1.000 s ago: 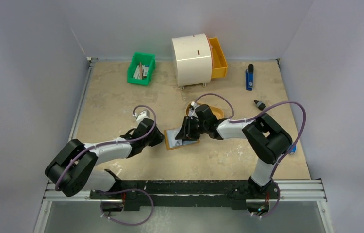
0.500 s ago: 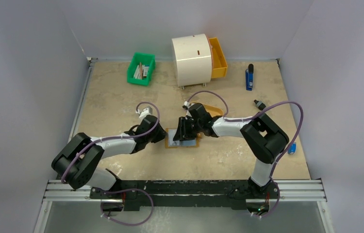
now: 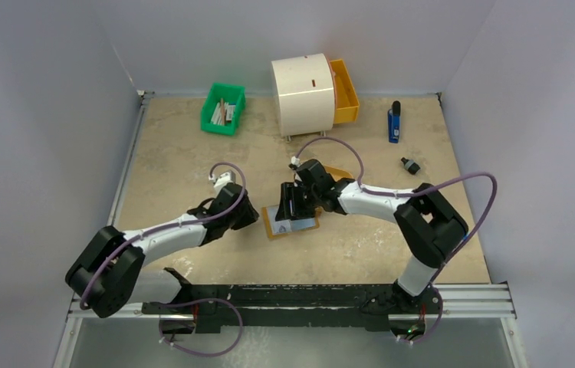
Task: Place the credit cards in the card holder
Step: Insert the credit card into the card holder, then pick up the credit card from the storage box.
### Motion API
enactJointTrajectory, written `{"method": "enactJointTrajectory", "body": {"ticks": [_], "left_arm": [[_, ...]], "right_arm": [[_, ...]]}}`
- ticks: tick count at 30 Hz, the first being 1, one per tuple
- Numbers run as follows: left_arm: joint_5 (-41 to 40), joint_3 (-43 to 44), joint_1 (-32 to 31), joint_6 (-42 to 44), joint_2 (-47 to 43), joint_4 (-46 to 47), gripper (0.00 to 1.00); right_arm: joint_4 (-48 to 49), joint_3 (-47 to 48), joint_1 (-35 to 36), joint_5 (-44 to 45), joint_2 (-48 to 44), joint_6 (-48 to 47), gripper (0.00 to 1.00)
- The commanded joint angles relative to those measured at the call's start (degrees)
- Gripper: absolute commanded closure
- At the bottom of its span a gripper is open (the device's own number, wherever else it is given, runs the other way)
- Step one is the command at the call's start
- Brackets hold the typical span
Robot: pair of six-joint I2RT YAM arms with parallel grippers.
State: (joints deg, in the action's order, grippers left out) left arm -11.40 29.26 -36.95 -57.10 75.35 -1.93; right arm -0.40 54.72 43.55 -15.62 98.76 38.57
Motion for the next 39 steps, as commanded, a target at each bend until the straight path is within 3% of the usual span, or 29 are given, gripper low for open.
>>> {"method": "enactJointTrajectory", "body": {"ticks": [1, 5, 9, 11, 15, 18, 25, 39], "left_arm": [[-2.85, 1.88, -0.32, 2.30, -5.44, -5.04, 0.64], [-4.79, 3.07, -0.26, 3.08, -10.27, -8.94, 0.57], [-6.58, 4.11, -0.26, 4.06, -15.21, -11.82, 0.54], [-7.00, 4.36, -0.29, 4.38, -17.58, -12.23, 0.53], [-6.31, 4.43, -0.31, 5.09, -20.28, -11.52, 0.53], [-5.31, 3.75, -0.31, 5.07, -20.85, -10.63, 0.53], [-4.51, 3.41, -0.32, 5.35, -21.20, -11.34, 0.56], [-4.61, 2.27, -0.32, 4.10, -19.85, -11.04, 0.57]], "right_arm": [[-6.26, 3.92, 0.14, 3.42, -4.98, -1.91, 0.40], [-10.56, 5.74, 0.15, 7.55, -10.95, -2.82, 0.39], [-13.32, 5.26, -0.15, 21.87, -17.88, -3.94, 0.40], [-10.30, 2.30, -2.43, 25.61, -21.26, -4.13, 0.39], [-5.59, -1.51, -15.87, 12.69, -22.48, 1.72, 0.41], [2.78, -4.49, -19.63, 9.67, -21.64, 4.49, 0.42], [2.09, 2.23, -20.08, 9.72, -9.72, 5.88, 0.38], [0.77, 7.95, -20.02, 7.77, 1.45, 5.56, 0.36]]}}
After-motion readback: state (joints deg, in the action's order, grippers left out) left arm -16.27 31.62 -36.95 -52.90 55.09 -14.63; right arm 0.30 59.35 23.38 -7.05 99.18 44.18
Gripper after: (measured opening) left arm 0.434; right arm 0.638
